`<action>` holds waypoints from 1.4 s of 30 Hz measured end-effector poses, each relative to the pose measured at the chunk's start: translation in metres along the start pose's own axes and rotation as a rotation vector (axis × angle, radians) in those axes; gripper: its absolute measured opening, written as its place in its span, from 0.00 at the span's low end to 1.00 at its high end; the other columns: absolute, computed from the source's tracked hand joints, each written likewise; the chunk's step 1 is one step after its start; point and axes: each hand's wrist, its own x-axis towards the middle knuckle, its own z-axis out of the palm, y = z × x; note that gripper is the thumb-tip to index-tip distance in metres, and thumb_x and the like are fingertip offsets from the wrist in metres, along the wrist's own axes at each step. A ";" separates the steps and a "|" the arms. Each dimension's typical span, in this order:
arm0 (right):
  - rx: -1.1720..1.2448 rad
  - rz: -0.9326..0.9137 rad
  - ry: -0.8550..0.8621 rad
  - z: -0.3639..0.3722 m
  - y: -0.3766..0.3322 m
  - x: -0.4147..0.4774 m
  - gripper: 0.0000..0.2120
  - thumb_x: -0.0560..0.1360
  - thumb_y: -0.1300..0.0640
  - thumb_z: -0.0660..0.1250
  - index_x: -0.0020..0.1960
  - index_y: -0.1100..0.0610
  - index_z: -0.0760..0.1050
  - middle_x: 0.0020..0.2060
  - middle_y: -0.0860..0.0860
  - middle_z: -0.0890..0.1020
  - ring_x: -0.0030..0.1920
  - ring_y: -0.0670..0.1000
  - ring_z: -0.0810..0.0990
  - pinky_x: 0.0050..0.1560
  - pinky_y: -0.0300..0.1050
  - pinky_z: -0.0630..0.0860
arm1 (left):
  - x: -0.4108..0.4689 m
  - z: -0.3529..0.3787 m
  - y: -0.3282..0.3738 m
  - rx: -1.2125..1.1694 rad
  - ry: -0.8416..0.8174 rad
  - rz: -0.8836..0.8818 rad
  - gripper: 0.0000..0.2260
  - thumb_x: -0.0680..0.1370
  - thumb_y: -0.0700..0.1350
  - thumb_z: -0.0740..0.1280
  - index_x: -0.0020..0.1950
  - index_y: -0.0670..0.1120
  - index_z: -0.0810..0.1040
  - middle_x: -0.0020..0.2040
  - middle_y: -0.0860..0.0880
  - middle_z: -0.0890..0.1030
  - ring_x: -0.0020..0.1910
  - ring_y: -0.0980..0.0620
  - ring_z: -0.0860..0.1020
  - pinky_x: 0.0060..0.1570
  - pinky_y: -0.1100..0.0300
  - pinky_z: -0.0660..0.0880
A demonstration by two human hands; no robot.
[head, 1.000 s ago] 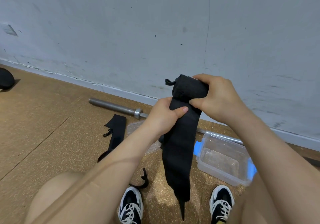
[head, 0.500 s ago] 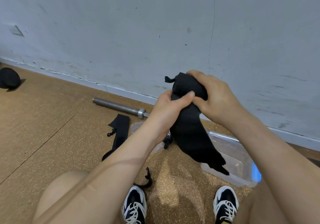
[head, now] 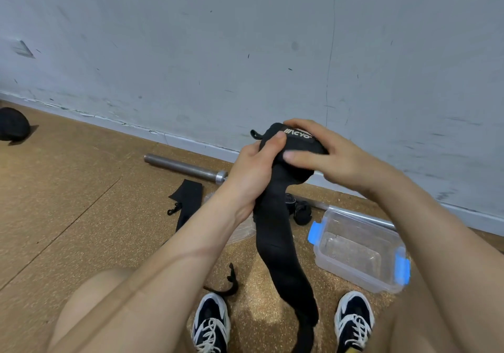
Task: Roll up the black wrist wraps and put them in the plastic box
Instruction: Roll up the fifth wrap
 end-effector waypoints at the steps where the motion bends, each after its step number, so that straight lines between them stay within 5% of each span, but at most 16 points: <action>1: 0.066 0.078 -0.023 -0.003 -0.002 -0.003 0.11 0.79 0.48 0.66 0.61 0.46 0.75 0.42 0.42 0.80 0.37 0.41 0.78 0.35 0.33 0.70 | 0.000 -0.001 0.000 -0.004 -0.035 0.019 0.12 0.83 0.48 0.62 0.55 0.42 0.81 0.49 0.43 0.86 0.48 0.48 0.85 0.48 0.57 0.82; 3: 0.151 0.192 -0.077 -0.007 -0.002 -0.004 0.14 0.80 0.41 0.59 0.52 0.50 0.75 0.35 0.48 0.75 0.29 0.47 0.69 0.28 0.37 0.59 | 0.001 -0.004 0.001 -0.011 -0.095 0.055 0.10 0.83 0.46 0.62 0.54 0.42 0.81 0.45 0.45 0.86 0.45 0.50 0.84 0.44 0.60 0.81; 6: 0.393 0.188 -0.133 -0.010 0.002 -0.002 0.13 0.78 0.44 0.63 0.49 0.54 0.73 0.30 0.48 0.66 0.25 0.45 0.56 0.24 0.38 0.48 | 0.001 -0.004 0.001 -0.028 -0.112 0.080 0.10 0.83 0.45 0.62 0.53 0.42 0.80 0.42 0.47 0.85 0.43 0.52 0.83 0.42 0.62 0.79; 11: 0.488 0.206 -0.009 0.000 0.009 0.000 0.11 0.75 0.49 0.69 0.39 0.54 0.73 0.25 0.47 0.62 0.22 0.44 0.54 0.21 0.36 0.50 | 0.004 -0.005 -0.004 -0.006 -0.014 0.006 0.14 0.81 0.45 0.65 0.66 0.42 0.74 0.51 0.44 0.84 0.48 0.49 0.84 0.45 0.58 0.80; 15: 0.429 0.142 0.132 0.010 0.007 0.000 0.06 0.77 0.58 0.70 0.51 0.59 0.79 0.21 0.42 0.71 0.19 0.41 0.65 0.20 0.32 0.58 | 0.006 -0.010 -0.007 0.045 0.063 -0.069 0.17 0.79 0.43 0.69 0.67 0.46 0.72 0.53 0.43 0.85 0.50 0.46 0.85 0.52 0.52 0.81; 18: 0.309 0.058 0.241 0.013 0.005 0.002 0.12 0.74 0.60 0.74 0.56 0.57 0.79 0.32 0.41 0.81 0.30 0.38 0.78 0.30 0.29 0.72 | 0.007 -0.015 -0.005 0.094 0.014 -0.080 0.12 0.79 0.40 0.69 0.62 0.43 0.78 0.52 0.42 0.85 0.52 0.44 0.84 0.54 0.51 0.80; 22: -0.026 -0.006 0.326 0.012 0.009 0.007 0.18 0.70 0.56 0.78 0.56 0.47 0.77 0.45 0.39 0.80 0.45 0.39 0.79 0.51 0.38 0.77 | 0.007 -0.018 -0.002 0.144 -0.036 -0.052 0.11 0.77 0.36 0.69 0.58 0.42 0.81 0.51 0.42 0.86 0.53 0.43 0.84 0.57 0.49 0.79; 27: -0.280 -0.217 0.328 0.012 0.008 0.006 0.22 0.70 0.52 0.76 0.61 0.45 0.75 0.49 0.43 0.81 0.52 0.47 0.78 0.57 0.49 0.75 | 0.003 -0.020 0.009 0.074 -0.118 -0.068 0.20 0.73 0.51 0.73 0.61 0.43 0.80 0.52 0.43 0.85 0.50 0.47 0.84 0.48 0.54 0.80; 30: -0.362 -0.267 0.282 0.014 0.009 0.007 0.25 0.69 0.50 0.76 0.64 0.43 0.74 0.52 0.48 0.81 0.53 0.48 0.78 0.56 0.50 0.75 | 0.003 -0.018 0.009 0.030 -0.023 -0.021 0.18 0.76 0.51 0.72 0.62 0.43 0.78 0.53 0.44 0.85 0.51 0.46 0.85 0.50 0.50 0.82; 32: -0.134 -0.209 0.183 0.009 0.004 0.004 0.27 0.69 0.51 0.78 0.65 0.43 0.72 0.53 0.45 0.80 0.52 0.44 0.79 0.53 0.43 0.77 | 0.002 -0.018 0.008 0.006 0.004 0.023 0.15 0.77 0.46 0.72 0.62 0.44 0.77 0.51 0.44 0.86 0.50 0.45 0.85 0.49 0.50 0.82; 35: 0.270 0.079 0.012 -0.003 -0.004 -0.002 0.24 0.70 0.43 0.72 0.64 0.47 0.73 0.38 0.44 0.75 0.29 0.43 0.72 0.28 0.35 0.65 | 0.002 -0.018 0.008 0.022 -0.031 0.082 0.13 0.78 0.40 0.71 0.62 0.44 0.77 0.47 0.46 0.86 0.47 0.46 0.85 0.48 0.51 0.82; 38: 0.384 0.229 -0.122 -0.010 -0.003 -0.003 0.22 0.70 0.36 0.63 0.50 0.54 0.76 0.28 0.44 0.69 0.25 0.44 0.57 0.26 0.38 0.50 | 0.002 -0.017 0.007 0.065 -0.078 0.113 0.14 0.78 0.37 0.69 0.62 0.46 0.75 0.44 0.47 0.85 0.45 0.46 0.84 0.47 0.49 0.82; 42: 0.327 0.184 -0.119 -0.012 -0.002 -0.004 0.15 0.72 0.41 0.65 0.43 0.54 0.74 0.25 0.44 0.66 0.25 0.45 0.55 0.25 0.38 0.50 | 0.001 -0.014 0.004 0.020 -0.095 0.096 0.14 0.79 0.35 0.68 0.63 0.46 0.74 0.44 0.47 0.85 0.44 0.45 0.84 0.45 0.48 0.83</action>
